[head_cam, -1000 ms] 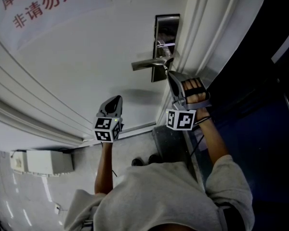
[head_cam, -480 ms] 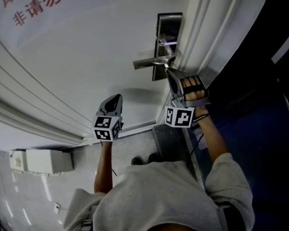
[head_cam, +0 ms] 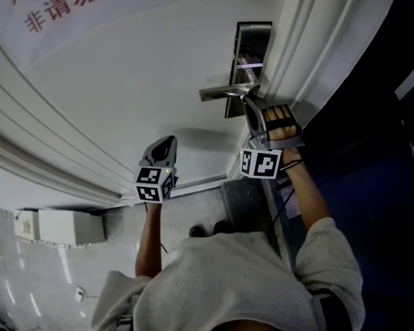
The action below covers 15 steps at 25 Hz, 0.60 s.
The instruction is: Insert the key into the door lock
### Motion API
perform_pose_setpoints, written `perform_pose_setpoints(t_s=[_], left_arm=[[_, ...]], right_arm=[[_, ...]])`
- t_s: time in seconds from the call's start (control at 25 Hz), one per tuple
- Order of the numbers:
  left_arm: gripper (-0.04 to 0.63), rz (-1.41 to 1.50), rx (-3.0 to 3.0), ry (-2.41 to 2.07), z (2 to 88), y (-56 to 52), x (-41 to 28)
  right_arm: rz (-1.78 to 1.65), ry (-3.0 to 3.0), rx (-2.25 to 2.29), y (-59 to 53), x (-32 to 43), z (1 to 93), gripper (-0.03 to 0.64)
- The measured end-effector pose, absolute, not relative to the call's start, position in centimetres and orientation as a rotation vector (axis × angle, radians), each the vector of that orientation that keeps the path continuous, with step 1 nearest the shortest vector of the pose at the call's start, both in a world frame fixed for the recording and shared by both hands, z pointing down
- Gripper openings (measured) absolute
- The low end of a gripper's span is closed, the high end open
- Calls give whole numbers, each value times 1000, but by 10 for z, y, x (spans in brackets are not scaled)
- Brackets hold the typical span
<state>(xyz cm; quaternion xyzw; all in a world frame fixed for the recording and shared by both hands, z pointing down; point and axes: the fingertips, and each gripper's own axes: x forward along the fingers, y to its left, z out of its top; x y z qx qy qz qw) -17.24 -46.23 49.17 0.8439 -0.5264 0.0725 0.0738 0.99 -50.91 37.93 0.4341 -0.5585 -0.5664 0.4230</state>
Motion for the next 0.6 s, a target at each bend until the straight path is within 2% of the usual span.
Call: perform_pose_setpoints(t_s=[0.6], left_arm=[[17, 219, 2532, -1587, 490, -455, -169]], right_arm=[[-1383, -1465, 1074, -508, 9, 385, 41]])
